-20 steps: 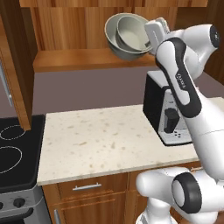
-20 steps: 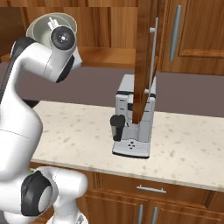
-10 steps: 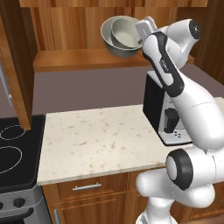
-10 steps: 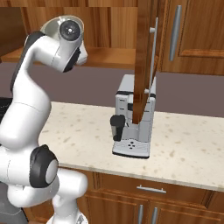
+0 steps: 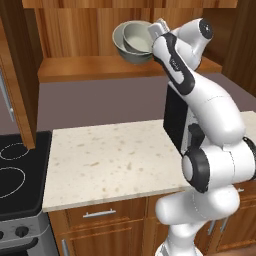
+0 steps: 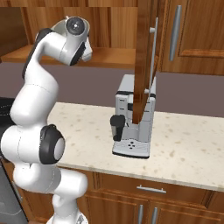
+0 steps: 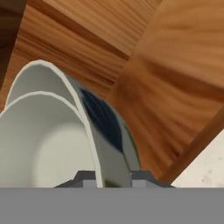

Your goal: Pick up the bowls on the counter and stack them on top of one another in the open cabinet. Place the smaller bowl on top of the larger bowl.

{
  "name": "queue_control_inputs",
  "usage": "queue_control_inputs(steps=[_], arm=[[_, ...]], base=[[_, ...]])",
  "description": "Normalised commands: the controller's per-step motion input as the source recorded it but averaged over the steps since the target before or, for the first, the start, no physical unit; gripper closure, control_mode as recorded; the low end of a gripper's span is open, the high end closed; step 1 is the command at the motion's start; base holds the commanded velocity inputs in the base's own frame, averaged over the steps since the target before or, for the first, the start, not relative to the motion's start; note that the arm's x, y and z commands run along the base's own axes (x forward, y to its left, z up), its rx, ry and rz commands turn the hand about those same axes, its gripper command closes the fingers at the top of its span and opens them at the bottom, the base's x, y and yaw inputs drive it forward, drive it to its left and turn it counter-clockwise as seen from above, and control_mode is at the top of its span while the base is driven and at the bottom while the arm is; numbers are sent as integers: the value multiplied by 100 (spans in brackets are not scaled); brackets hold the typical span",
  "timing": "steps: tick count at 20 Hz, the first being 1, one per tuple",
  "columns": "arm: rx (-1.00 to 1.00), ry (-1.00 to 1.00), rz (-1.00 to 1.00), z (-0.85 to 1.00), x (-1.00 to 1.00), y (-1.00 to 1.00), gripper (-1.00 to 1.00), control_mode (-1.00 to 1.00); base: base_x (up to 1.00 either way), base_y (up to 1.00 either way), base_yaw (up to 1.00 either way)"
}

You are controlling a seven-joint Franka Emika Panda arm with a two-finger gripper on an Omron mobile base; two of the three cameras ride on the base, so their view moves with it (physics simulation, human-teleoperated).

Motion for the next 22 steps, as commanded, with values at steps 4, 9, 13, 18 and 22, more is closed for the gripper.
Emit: queue_control_inputs(steps=[4,9,13,18,22], arm=[[0,0,-1,-15,35,0,100,-100],[0,-1,-2,-8,34,0,100,-100],[0,-2,-3,-7,44,0,100,-100],[0,-2,-3,-2,43,0,100,-100],[0,-2,-4,1,30,0,-100,-100]], base=[[0,0,0],[0,0,0],[0,0,0],[0,0,0],[0,0,0]])
